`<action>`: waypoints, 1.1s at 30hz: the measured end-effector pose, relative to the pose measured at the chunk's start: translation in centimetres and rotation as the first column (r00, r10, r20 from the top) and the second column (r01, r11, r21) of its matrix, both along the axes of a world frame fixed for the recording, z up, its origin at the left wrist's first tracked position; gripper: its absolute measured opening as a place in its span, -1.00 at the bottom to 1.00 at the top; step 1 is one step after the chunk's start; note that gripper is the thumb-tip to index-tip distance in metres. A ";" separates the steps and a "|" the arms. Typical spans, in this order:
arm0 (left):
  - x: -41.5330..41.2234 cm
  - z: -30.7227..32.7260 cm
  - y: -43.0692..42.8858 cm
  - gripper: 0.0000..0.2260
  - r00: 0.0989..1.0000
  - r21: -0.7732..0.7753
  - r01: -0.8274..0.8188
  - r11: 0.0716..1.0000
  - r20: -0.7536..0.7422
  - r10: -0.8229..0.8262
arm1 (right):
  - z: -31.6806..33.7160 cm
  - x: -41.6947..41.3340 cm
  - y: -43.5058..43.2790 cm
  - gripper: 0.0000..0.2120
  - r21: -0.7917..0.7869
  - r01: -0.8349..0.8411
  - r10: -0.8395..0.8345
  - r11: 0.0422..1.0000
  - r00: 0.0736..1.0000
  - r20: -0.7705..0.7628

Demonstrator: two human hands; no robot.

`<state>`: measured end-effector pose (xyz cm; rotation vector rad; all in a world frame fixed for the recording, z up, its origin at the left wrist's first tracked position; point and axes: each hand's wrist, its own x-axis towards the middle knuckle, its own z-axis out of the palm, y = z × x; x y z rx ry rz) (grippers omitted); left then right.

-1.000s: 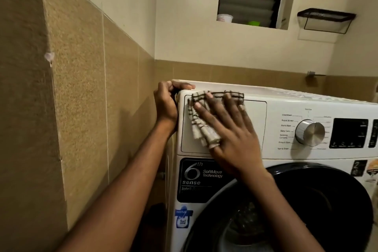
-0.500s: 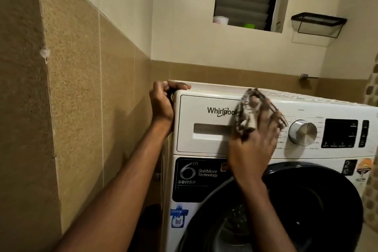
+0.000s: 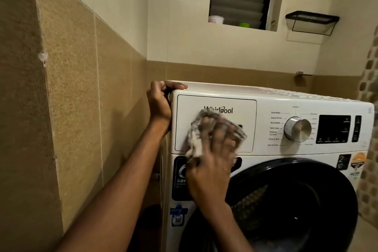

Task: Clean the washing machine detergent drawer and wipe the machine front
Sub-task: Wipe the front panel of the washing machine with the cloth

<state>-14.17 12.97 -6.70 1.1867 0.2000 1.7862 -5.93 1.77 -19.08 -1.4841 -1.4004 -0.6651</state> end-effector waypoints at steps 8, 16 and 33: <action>-0.3 -0.1 0.2 -0.52 0.998 0.007 0.056 0.998 -0.019 -0.055 | 2.9 1.0 0.9 -0.35 0.069 0.081 -0.064 0.994 0.973 -0.221; -0.1 -0.2 0.6 -0.55 0.998 -0.007 0.058 0.998 -0.007 -0.058 | 1.8 4.9 0.8 -0.42 0.109 0.108 -0.087 0.988 0.980 -0.181; 0.0 -0.1 0.4 -0.55 0.998 -0.008 0.064 0.998 0.007 -0.064 | 4.4 2.9 1.5 -0.36 0.105 0.049 -0.083 0.993 0.934 0.348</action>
